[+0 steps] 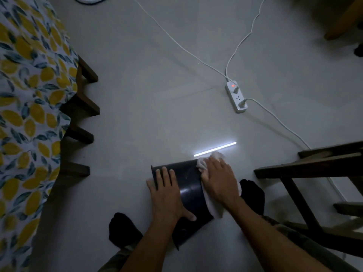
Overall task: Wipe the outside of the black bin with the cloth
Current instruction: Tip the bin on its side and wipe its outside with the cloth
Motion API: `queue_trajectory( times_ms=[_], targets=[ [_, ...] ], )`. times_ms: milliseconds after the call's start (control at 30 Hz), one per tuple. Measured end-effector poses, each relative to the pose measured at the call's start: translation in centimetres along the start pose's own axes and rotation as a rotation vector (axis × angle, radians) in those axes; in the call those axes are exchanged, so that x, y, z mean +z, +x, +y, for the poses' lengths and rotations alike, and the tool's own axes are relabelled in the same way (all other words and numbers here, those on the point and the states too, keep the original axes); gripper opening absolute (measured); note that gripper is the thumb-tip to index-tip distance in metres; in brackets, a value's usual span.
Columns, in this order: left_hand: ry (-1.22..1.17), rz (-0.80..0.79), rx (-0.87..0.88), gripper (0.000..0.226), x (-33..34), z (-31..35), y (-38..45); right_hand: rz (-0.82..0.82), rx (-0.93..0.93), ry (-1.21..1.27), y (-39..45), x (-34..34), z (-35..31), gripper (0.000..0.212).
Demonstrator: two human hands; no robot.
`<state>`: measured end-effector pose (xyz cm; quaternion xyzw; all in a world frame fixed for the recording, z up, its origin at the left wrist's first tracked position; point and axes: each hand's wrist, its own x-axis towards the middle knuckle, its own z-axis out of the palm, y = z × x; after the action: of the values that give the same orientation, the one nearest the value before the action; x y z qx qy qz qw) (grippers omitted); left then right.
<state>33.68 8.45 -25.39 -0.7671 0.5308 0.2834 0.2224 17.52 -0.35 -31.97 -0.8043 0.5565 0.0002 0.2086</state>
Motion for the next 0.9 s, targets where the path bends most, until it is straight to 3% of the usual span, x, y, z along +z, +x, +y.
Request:
queue_trajectory(
  times_ms=[133,267,467,600,700,767,833,900],
  targets=[
    [-0.007,0.039,0.009,0.169,1.3,0.0,0.1,-0.069,-0.161,0.078,-7.1,0.0,-2.2,0.052],
    [-0.006,0.093,0.023,0.168,2.0,0.0,-0.2,-0.151,-0.307,0.092,-4.4,0.9,-4.0,0.058],
    [-0.017,0.056,0.024,0.173,1.5,0.0,0.1,-0.033,-0.027,0.000,5.1,0.9,-2.8,0.037],
    [-0.021,0.067,0.036,0.172,1.8,-0.3,0.4,0.135,0.016,0.059,1.7,-0.2,0.1,0.018],
    [-0.015,0.095,0.038,0.169,2.3,-0.2,0.3,0.105,0.028,0.076,-4.4,0.6,-1.9,0.044],
    [-0.017,0.154,0.046,0.156,2.8,-0.1,-0.2,0.018,-0.174,0.054,-7.3,1.7,-4.1,0.059],
    [-0.033,0.171,0.053,0.151,2.7,-0.1,-0.5,-0.078,-0.279,0.109,-6.3,1.4,-4.9,0.060],
    [-0.025,0.129,0.067,0.162,2.0,-0.1,-0.4,-0.049,-0.235,0.077,-3.2,0.8,-4.5,0.050]
  ],
)
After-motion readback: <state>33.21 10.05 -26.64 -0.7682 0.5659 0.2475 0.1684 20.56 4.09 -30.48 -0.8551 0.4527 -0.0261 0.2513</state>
